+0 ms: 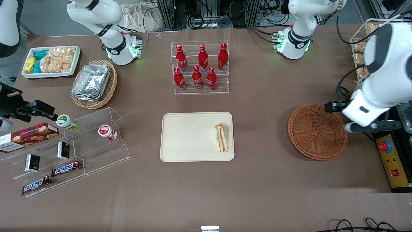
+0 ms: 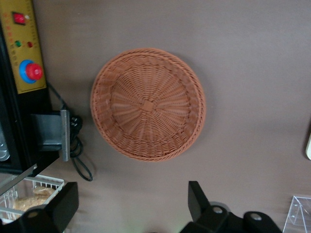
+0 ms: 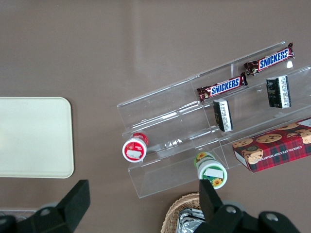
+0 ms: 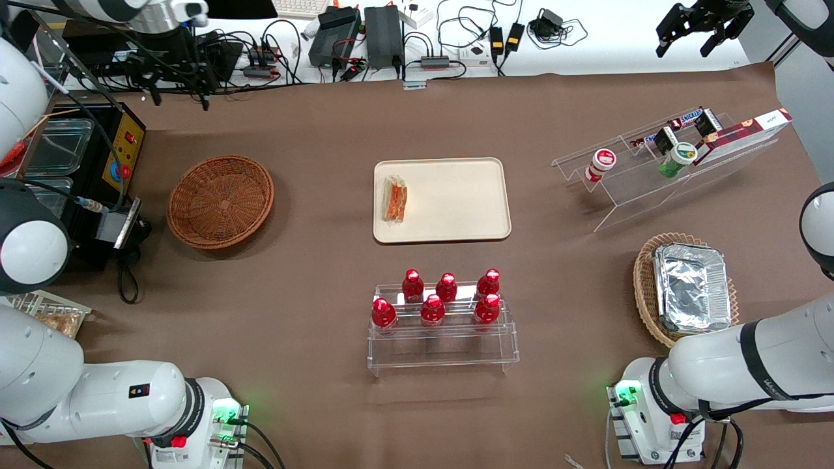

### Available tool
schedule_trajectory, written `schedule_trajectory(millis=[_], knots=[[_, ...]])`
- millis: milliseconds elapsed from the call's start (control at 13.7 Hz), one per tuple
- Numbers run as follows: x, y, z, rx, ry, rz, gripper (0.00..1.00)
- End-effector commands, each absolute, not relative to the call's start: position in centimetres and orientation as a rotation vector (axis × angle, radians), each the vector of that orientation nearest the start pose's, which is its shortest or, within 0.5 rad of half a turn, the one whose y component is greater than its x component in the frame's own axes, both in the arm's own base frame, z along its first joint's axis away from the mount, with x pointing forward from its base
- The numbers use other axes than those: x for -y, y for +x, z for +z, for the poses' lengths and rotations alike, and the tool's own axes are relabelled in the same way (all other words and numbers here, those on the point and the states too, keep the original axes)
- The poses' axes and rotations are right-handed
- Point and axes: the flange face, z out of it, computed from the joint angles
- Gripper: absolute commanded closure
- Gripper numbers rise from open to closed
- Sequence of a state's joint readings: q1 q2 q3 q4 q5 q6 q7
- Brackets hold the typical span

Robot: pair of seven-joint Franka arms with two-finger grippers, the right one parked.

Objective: Place sandwich from basket to tray

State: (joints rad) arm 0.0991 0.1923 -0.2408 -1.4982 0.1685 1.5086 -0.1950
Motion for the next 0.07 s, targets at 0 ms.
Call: schedule_trajectory(millis=[0], knots=[[4.41, 59.62, 55.04, 0.088, -2.994, 0.255, 0.00]])
